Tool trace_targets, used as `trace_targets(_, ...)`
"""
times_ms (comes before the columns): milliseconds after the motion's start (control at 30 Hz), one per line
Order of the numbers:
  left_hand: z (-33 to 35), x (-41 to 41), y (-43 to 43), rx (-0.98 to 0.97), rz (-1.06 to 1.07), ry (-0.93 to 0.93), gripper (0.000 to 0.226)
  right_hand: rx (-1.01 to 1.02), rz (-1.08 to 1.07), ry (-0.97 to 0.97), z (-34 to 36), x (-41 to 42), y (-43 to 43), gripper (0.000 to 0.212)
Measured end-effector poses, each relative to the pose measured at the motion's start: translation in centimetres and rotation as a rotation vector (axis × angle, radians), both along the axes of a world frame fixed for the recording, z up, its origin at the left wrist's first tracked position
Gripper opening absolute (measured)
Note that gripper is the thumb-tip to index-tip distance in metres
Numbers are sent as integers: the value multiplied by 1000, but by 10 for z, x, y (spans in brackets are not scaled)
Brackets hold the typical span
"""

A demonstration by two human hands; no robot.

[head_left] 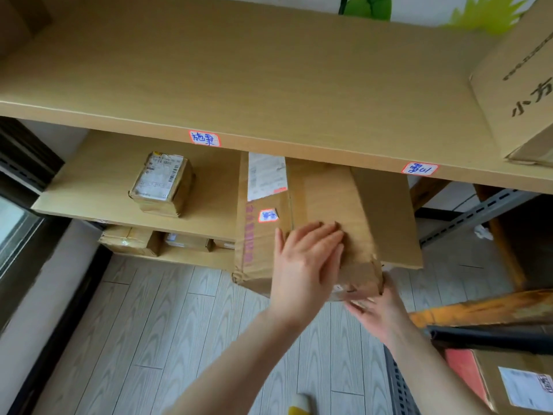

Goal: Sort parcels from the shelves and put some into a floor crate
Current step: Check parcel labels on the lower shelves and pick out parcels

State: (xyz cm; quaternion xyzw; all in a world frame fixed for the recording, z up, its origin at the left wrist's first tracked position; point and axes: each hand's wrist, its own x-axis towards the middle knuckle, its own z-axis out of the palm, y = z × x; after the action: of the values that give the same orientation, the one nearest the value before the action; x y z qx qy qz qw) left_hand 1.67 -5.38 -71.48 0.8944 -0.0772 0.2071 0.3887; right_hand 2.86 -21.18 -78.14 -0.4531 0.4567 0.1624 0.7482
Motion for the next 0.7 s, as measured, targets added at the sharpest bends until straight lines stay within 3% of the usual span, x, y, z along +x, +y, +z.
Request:
trace_targets(167,-34,-11,-22,257,-59,152,33,-15,-1,30,6,0,-4,39)
trace_targets(267,-34,-8,-29,271,-101,165,34,-20,-8,-13,12,1,-8,25)
trace_targets(333,-32,-6,-26,269,-66,166,32,-103,-35,23,18,0,-11,31)
trace_targets(367,-29,-6,-22,272,1,210,37,-160,-36,32,23,-2,-12,36)
trace_targets(433,-23,-6,-7,242,209,429,79,-220,-8,-23,32,-4,-12,41)
trace_targets(500,-23,-9,10,-16,336,693,105,-216,49,-100,35,-10,-8,45)
trace_targets(567,-28,-10,21,-398,336,706,81,-278,171,-146,35,-19,-2,47)
trace_targets(633,-27,-12,23,-519,342,637,40,-323,232,-192,34,-24,0,46)
trace_targets(700,-25,-8,17,-590,334,611,30,-305,230,-232,38,-23,-6,28)
